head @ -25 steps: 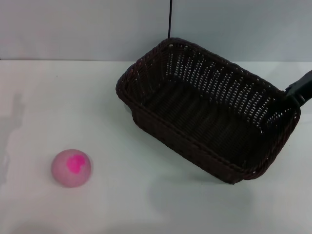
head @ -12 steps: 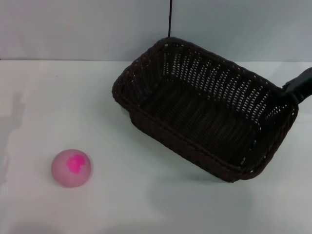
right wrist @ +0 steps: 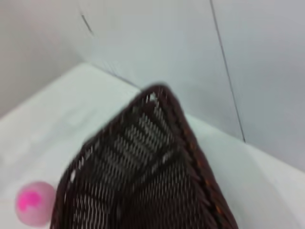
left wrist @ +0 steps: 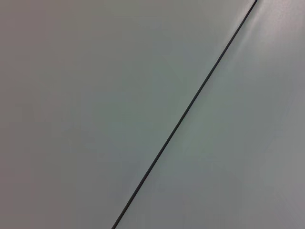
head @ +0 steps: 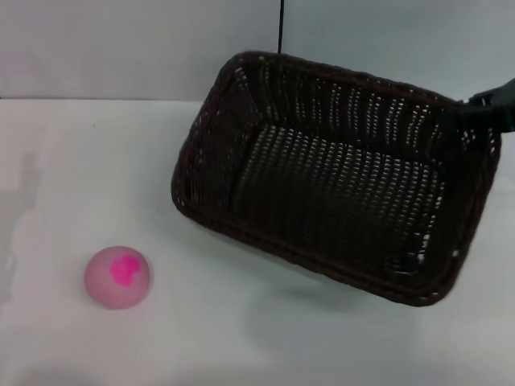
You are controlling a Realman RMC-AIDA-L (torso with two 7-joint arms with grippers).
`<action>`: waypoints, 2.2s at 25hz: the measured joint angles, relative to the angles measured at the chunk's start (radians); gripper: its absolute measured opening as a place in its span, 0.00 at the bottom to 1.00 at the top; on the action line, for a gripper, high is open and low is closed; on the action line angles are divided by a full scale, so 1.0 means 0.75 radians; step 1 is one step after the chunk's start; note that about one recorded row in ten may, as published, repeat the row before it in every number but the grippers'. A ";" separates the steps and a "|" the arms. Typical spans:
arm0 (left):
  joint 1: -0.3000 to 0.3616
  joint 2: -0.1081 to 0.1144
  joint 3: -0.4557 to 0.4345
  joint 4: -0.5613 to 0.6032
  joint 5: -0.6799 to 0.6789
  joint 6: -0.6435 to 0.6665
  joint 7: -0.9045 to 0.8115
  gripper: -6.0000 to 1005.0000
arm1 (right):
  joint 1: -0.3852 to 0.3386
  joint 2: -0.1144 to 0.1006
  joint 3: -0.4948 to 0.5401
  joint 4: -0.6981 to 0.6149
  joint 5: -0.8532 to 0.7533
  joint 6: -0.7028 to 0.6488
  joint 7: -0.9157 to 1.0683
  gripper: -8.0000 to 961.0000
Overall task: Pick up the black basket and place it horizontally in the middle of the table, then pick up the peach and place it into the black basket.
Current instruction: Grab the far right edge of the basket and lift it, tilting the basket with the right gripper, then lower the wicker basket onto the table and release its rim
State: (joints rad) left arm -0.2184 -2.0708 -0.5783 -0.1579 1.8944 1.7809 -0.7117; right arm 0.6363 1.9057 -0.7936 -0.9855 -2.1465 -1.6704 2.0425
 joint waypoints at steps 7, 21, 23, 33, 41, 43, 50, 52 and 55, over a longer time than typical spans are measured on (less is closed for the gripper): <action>-0.006 0.000 0.000 0.000 0.000 -0.007 0.000 0.73 | -0.023 -0.016 0.131 0.028 0.146 -0.099 -0.161 0.21; -0.005 0.000 0.000 0.000 0.000 -0.020 -0.014 0.73 | 0.039 -0.069 0.169 0.241 0.237 -0.208 -0.627 0.21; -0.006 0.000 0.000 0.000 0.000 -0.020 -0.014 0.73 | 0.050 -0.057 0.156 0.255 0.236 -0.194 -0.672 0.21; -0.010 0.000 0.026 0.000 0.000 -0.031 -0.015 0.73 | 0.137 -0.033 0.084 0.427 0.203 -0.052 -0.887 0.21; 0.015 -0.002 0.050 -0.013 0.000 -0.042 -0.015 0.73 | 0.169 -0.029 0.039 0.483 0.170 0.001 -0.912 0.24; 0.015 -0.002 0.053 -0.014 0.000 -0.043 -0.015 0.73 | 0.170 -0.027 0.041 0.481 0.164 0.033 -0.891 0.25; 0.012 -0.002 0.066 -0.015 0.000 -0.046 -0.016 0.73 | 0.139 -0.017 0.109 0.445 0.175 0.136 -0.886 0.30; 0.012 -0.002 0.067 -0.015 0.000 -0.045 -0.016 0.73 | 0.116 -0.012 0.181 0.413 0.183 0.148 -0.897 0.33; 0.014 -0.002 0.083 -0.014 0.000 -0.047 -0.016 0.73 | 0.069 -0.010 0.317 0.387 0.248 0.160 -0.941 0.42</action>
State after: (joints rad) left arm -0.2077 -2.0723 -0.5159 -0.1684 1.8943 1.7457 -0.7240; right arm 0.6879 1.8979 -0.5559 -0.6955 -1.9605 -1.5507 1.3368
